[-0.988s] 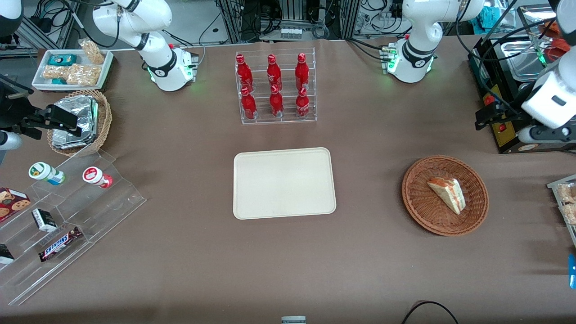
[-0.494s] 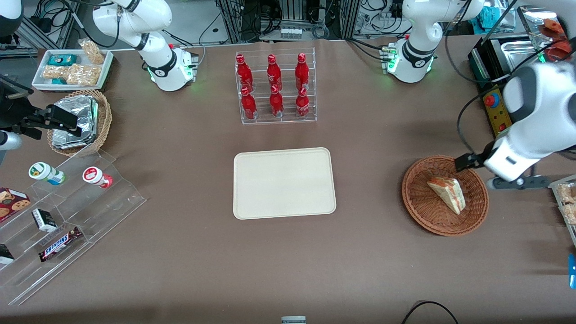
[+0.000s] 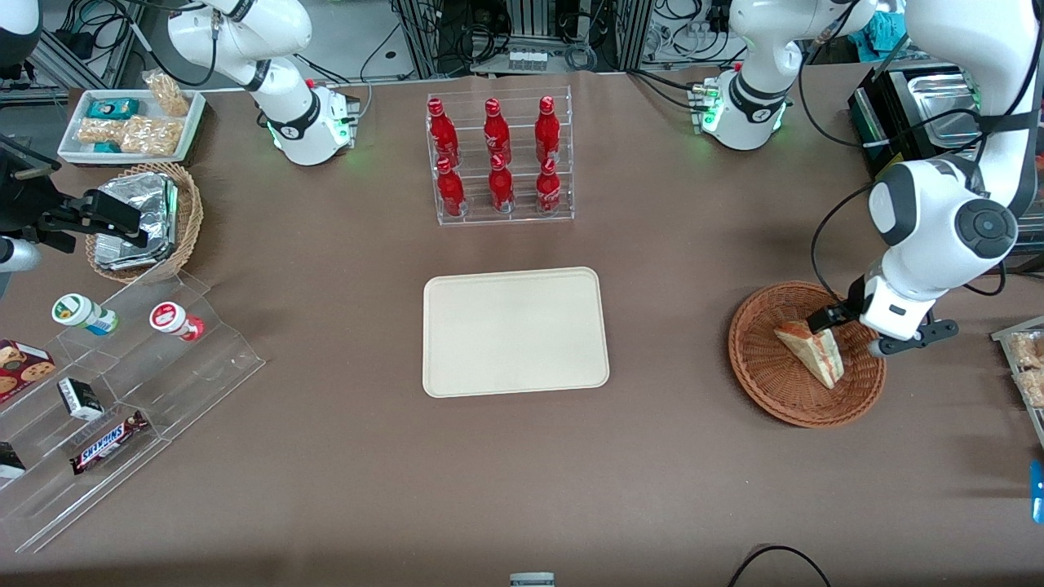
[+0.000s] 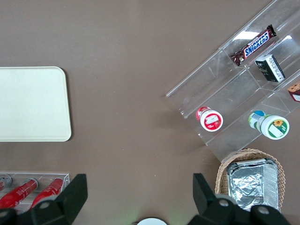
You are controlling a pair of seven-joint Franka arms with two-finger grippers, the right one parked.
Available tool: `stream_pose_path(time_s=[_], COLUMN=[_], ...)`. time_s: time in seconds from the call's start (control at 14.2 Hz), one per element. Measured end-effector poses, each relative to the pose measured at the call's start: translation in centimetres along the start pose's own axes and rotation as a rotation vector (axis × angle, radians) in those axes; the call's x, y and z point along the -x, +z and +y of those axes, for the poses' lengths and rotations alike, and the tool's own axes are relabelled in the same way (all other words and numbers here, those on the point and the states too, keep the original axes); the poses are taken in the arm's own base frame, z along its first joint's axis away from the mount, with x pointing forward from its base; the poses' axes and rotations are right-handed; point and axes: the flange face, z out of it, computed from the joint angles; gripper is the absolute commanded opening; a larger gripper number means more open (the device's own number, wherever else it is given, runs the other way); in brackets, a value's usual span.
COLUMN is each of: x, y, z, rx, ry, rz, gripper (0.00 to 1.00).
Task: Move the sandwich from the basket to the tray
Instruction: 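Lower the open left gripper around the sandwich and close it, then lift the sandwich and carry it over the cream tray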
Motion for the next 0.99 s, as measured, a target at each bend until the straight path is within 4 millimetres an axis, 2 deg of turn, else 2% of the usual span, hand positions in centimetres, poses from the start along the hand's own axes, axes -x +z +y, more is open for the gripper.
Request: stream_pose_path(time_s=[0.21,0.35,0.42,0.56,0.64,0.78,0.85,0.99], x=[-0.5,-0.7,-0.7,-0.5,-0.4,-0.3,-0.3,-0.4], y=[1.4,3.2,4.4,6.5,7.1,7.0,6.3,3.0], z=[0.5,0.6,0.6,0.6,0.7,1.0,1.3,2.5], rx=[0.019,0.020,0.015,-0.004,-0.010,-0.021,-0.038,-0.084], ry=[-0.270,-0.360,-0.387,-0.413,-0.414,-0.401,-0.378,-0.289], rz=[0.030,0.030,0.022,-0.002,-0.011,-0.024,-0.048,-0.120], gripper=[1.00,0.99,0.78,0.15,0.08,0.04,0.03,0.02])
